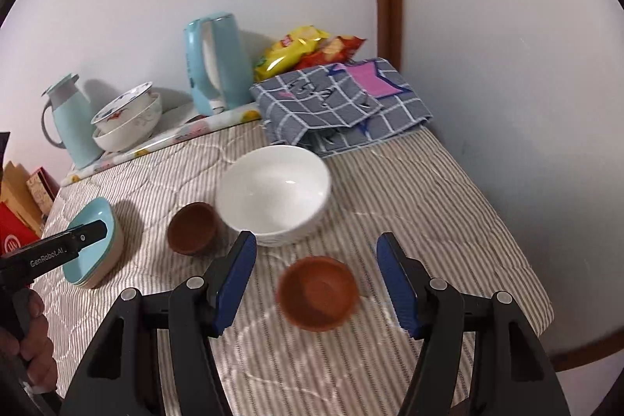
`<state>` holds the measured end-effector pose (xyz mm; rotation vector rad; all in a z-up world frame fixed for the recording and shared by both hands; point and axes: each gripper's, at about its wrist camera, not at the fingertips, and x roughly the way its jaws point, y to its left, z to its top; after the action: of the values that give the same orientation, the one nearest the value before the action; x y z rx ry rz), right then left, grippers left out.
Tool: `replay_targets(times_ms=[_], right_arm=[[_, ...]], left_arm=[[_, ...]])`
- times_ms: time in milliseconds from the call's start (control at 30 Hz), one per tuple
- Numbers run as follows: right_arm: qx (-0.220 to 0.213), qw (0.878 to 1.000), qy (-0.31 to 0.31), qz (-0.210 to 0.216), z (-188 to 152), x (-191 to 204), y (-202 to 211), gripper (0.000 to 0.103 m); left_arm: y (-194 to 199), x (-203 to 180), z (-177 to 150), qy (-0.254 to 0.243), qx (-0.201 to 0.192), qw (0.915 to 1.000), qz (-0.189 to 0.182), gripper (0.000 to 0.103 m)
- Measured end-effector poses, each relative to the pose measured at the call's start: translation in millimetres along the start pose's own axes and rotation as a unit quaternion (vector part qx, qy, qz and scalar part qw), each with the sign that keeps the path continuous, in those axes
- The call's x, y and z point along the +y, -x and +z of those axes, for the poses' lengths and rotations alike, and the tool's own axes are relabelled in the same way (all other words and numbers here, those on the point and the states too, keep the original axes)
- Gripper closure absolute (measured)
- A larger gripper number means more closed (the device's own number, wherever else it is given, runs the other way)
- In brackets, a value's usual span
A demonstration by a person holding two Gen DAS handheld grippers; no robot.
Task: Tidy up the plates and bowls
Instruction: 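Move each gripper to a small brown bowl and close on its rim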
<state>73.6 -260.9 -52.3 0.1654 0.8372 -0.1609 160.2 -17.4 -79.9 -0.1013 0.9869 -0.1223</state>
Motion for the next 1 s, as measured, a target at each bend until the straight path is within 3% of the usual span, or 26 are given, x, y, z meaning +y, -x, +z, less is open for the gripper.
replay_targets(times_ms=[267, 633, 1000], right_arm=[[0.035, 0.999, -0.009, -0.004, -16, -32, -25, 0.039], [0.079, 0.997, -0.008, 0.02, -34, -36, -71, 0.04], [0.099, 0.994, 0.007, 0.045, -40, -30, -96, 0.063]], left_arm=[[-27, -19, -3, 0.001, 0.021, 0.9998, -0.002, 0.063], [-64, -29, -5, 0.011, 0.045, 0.9989, -0.009, 0.059], [-93, -37, 3, 0.014, 0.057, 0.9982, -0.015, 0.059]])
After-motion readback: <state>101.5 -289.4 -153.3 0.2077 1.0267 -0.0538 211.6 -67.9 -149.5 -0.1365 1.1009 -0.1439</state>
